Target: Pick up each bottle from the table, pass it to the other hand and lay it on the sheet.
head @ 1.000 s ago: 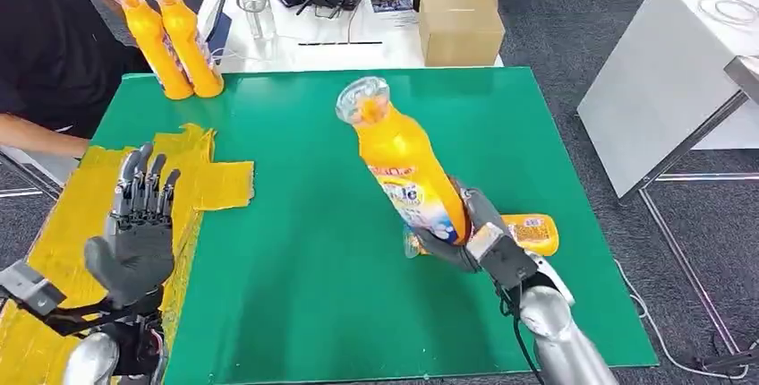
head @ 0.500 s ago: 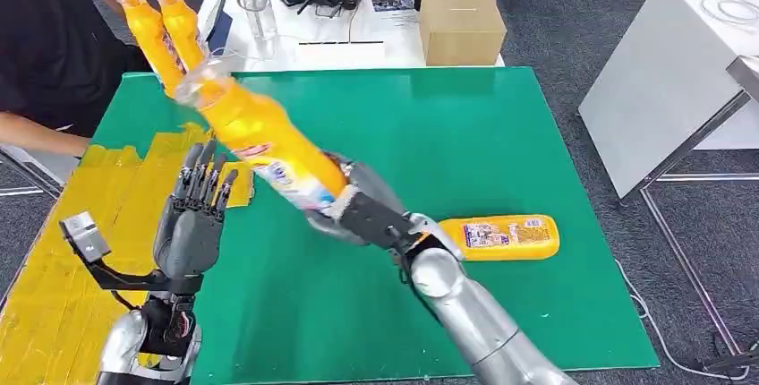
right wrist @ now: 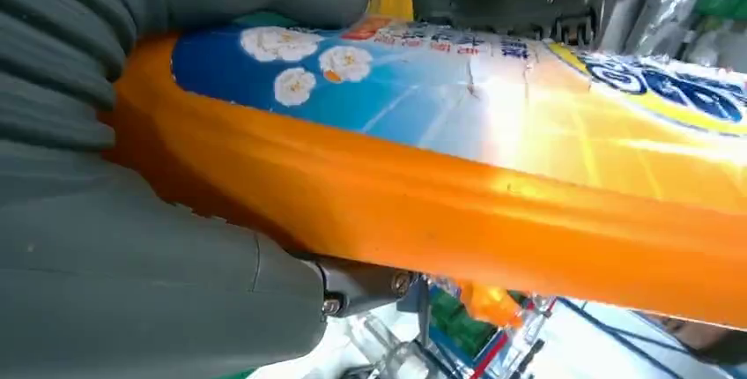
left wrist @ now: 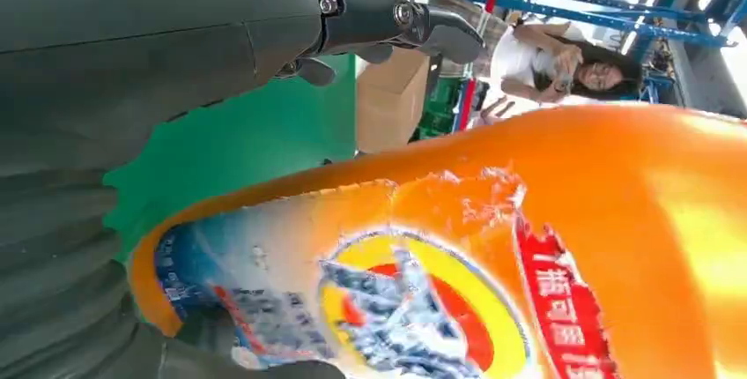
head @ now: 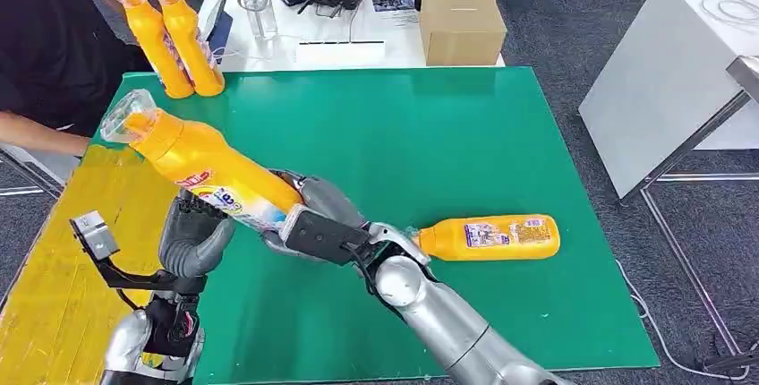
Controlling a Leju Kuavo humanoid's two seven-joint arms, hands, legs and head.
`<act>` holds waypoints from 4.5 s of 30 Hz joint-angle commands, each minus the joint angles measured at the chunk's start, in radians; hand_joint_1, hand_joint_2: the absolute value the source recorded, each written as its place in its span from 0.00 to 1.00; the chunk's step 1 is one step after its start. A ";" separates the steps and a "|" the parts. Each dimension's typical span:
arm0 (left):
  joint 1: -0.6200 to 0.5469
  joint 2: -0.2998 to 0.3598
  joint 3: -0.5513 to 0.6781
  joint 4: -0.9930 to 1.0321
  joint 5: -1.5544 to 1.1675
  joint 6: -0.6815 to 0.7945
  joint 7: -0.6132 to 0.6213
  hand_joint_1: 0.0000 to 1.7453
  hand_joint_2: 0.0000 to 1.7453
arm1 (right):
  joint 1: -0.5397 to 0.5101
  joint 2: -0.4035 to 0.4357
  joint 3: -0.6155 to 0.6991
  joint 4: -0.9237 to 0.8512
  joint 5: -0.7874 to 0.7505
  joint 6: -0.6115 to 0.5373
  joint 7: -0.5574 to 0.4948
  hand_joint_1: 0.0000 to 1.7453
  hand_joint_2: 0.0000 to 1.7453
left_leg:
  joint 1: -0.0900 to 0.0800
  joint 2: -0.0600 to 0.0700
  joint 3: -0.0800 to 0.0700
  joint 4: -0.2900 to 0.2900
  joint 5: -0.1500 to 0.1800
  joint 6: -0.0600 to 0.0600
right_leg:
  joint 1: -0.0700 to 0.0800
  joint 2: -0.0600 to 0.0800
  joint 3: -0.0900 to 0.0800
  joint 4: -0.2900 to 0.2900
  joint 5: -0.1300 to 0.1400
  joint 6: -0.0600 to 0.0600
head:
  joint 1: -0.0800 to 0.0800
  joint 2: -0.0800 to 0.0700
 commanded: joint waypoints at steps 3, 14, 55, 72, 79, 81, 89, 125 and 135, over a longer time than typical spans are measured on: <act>-0.022 0.008 -0.010 0.045 -0.009 0.009 -0.006 0.00 1.00 | -0.036 -0.008 0.119 0.061 -0.004 -0.002 0.002 1.00 1.00 | 0.000 -0.002 0.004 -0.001 -0.001 0.000 | 0.001 -0.002 0.005 -0.001 -0.001 -0.001 | 0.000 0.000; -0.004 0.014 -0.019 0.013 0.008 -0.014 -0.004 0.00 1.00 | 0.014 -0.001 0.170 0.203 0.006 -0.039 -0.014 1.00 1.00 | 0.000 -0.003 0.004 -0.002 -0.001 0.000 | 0.001 -0.002 0.005 -0.002 -0.001 0.000 | 0.000 0.000; -0.015 0.044 -0.059 0.018 -0.022 -0.063 -0.024 1.00 1.00 | 0.007 -0.013 0.114 0.207 0.050 -0.059 -0.026 0.00 1.00 | 0.000 -0.004 0.000 0.000 0.000 0.000 | 0.000 -0.003 0.001 -0.001 0.000 0.000 | 0.000 0.000; -0.116 0.253 0.007 0.171 -0.956 0.273 -0.149 1.00 1.00 | -0.041 -0.146 -0.043 -0.001 -0.015 -0.014 -0.038 0.00 0.00 | 0.000 -0.005 0.000 0.000 0.001 0.000 | 0.000 -0.005 0.001 0.000 -0.001 0.000 | 0.000 0.000; -0.086 0.364 -0.010 0.266 -1.398 0.496 -0.073 1.00 1.00 | -0.038 -0.184 -0.094 -0.047 -0.027 -0.001 -0.056 0.00 0.00 | 0.000 -0.003 0.002 -0.001 0.000 -0.001 | 0.000 -0.003 0.002 -0.001 -0.001 0.000 | 0.000 0.000; -0.080 0.398 -0.007 0.290 -1.469 0.533 -0.053 1.00 1.00 | -0.041 -0.185 -0.100 -0.047 -0.031 0.004 -0.059 0.00 0.00 | 0.000 -0.003 0.003 -0.001 0.000 -0.001 | 0.000 -0.002 0.003 0.000 -0.001 -0.001 | 0.000 0.000; -0.082 0.392 -0.009 0.290 -1.470 0.531 -0.050 1.00 1.00 | -0.039 -0.181 -0.098 -0.047 -0.031 0.002 -0.059 0.00 0.00 | 0.000 -0.003 0.001 0.000 0.000 -0.001 | 0.000 -0.002 0.001 0.000 0.000 0.000 | 0.000 0.000; -0.083 0.611 -0.183 0.528 -1.517 0.377 -0.098 0.00 1.00 | -0.091 -0.148 -0.038 0.021 -0.062 0.033 -0.086 0.00 0.00 | 0.000 -0.003 0.005 -0.002 0.001 -0.001 | 0.000 -0.002 0.005 0.000 -0.001 -0.001 | 0.000 0.000; -0.100 0.595 -0.192 0.550 -1.511 0.400 -0.101 0.00 1.00 | -0.094 -0.144 -0.026 0.023 -0.063 0.030 -0.086 0.00 0.00 | -0.001 -0.008 0.004 -0.002 0.004 -0.003 | 0.000 -0.007 0.005 0.000 0.000 -0.001 | 0.000 0.000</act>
